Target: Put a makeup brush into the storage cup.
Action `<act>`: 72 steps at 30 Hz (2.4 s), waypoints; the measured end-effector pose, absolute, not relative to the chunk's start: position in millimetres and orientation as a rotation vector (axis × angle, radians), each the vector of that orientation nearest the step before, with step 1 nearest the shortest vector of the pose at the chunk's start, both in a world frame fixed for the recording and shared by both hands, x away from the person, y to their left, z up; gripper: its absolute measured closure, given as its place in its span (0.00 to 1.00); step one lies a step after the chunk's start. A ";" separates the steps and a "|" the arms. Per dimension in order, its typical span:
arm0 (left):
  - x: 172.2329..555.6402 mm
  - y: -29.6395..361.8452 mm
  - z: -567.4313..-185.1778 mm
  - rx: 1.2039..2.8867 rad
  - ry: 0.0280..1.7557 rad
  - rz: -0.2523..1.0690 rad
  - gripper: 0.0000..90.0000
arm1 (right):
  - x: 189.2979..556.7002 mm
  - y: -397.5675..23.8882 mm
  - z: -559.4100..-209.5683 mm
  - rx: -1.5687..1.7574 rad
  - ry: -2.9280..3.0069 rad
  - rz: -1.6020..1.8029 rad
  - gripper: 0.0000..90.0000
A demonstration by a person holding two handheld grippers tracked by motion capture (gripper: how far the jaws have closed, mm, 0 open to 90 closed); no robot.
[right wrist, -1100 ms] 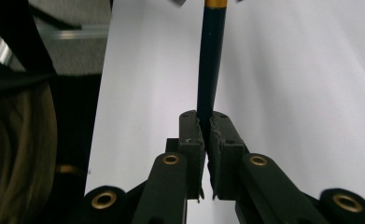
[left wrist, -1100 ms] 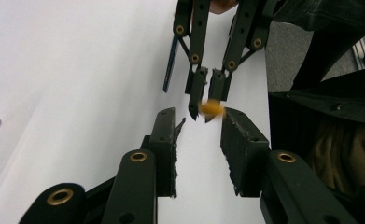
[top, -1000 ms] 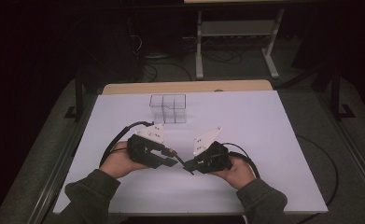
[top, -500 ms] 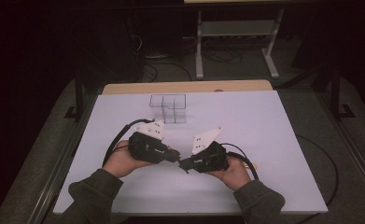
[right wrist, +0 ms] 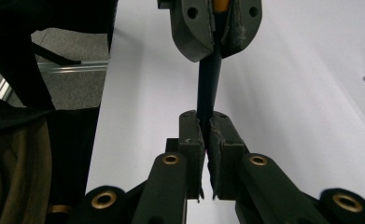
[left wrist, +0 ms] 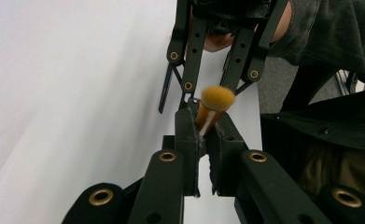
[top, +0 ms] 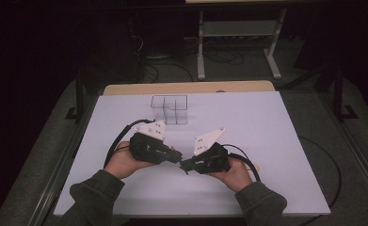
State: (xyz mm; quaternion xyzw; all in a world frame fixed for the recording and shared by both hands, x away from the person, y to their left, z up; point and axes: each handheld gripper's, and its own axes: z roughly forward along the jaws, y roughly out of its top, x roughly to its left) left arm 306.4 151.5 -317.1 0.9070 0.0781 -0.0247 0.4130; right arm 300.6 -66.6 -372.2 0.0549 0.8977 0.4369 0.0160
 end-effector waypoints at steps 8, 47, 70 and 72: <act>305.9 151.5 -317.4 2.286 0.196 -0.065 0.92 | 300.4 -65.5 -373.0 0.160 2.792 1.350 0.93; 319.9 161.9 -314.5 2.281 0.267 -0.033 0.92 | 310.1 -96.6 -374.3 0.403 2.784 1.365 0.63; 356.3 178.3 -315.2 2.271 0.369 -0.043 0.92 | 311.9 -176.8 -389.3 0.718 2.690 1.318 0.45; 358.8 179.4 -314.8 2.272 0.378 -0.044 0.92 | 312.1 -180.3 -390.3 0.727 2.684 1.314 0.44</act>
